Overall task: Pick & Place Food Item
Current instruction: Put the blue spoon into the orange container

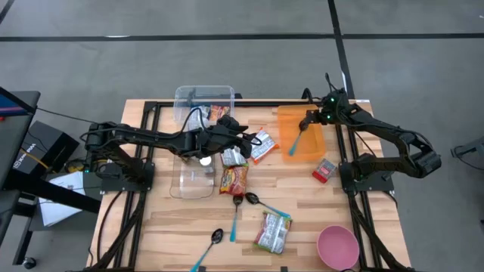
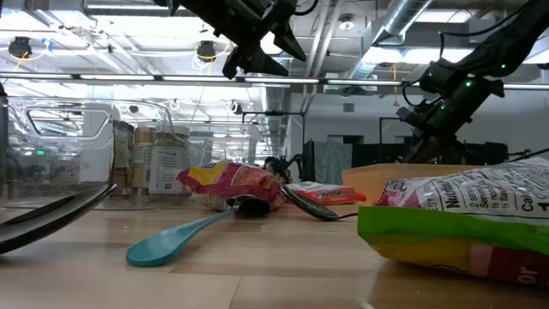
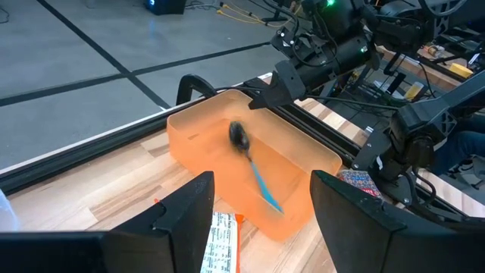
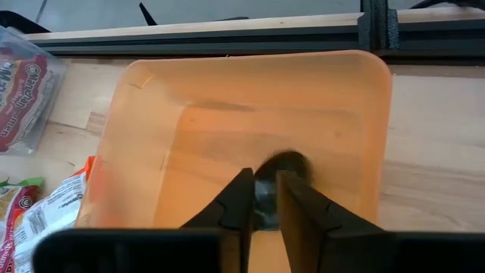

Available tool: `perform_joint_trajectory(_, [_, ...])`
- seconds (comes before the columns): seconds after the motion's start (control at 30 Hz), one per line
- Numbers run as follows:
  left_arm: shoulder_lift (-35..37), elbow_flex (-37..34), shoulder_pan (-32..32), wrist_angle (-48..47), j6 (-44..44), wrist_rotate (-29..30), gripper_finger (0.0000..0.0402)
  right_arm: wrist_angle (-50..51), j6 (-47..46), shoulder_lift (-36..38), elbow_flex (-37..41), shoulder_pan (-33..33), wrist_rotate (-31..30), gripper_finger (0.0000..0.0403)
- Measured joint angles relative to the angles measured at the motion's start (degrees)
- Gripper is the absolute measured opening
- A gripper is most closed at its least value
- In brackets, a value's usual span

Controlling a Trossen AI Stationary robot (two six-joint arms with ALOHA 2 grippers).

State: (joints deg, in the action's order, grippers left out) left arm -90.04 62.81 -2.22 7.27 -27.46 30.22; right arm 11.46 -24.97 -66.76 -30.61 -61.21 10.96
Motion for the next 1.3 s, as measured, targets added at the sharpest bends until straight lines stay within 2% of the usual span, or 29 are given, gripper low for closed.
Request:
perform_joint_trajectory(0.2, [0.00, 0.00, 0.00, 0.00, 0.00, 0.05, 0.0214, -0.51, -0.11, 0.02, -0.02, 0.00, -0.02, 0.0071])
perform_joint_trajectory(0.7, [-0.01, 0.00, 0.00, -0.02, 0.11, 0.24, 0.0214, -4.91, 0.35, 0.06, -0.02, 0.67, 3.11, 0.0073])
perform_joint_trajectory(0.8, [0.00, 0.00, 0.00, -0.02, 0.13, 0.24, 0.0214, -7.26, 2.39, 0.06, -0.02, 1.49, 8.96, 0.0073])
perform_joint_trajectory(1.03, [0.00, 0.00, 0.00, -0.02, 2.55, 0.20, 0.0214, -14.25, 1.77, 0.15, -0.02, 4.91, 30.60, 0.0073])
perform_joint_trajectory(1.2, [0.00, 0.00, 0.00, -0.02, 5.04, 0.00, 0.0214, -26.42, -8.03, 0.22, -0.02, 10.34, 47.64, 0.0073])
perform_joint_trajectory(1.3, [0.00, 0.00, 0.00, -0.02, 6.27, -1.51, 0.0214, -37.24, -16.16, 1.34, -0.06, 15.26, 52.16, 0.0073])
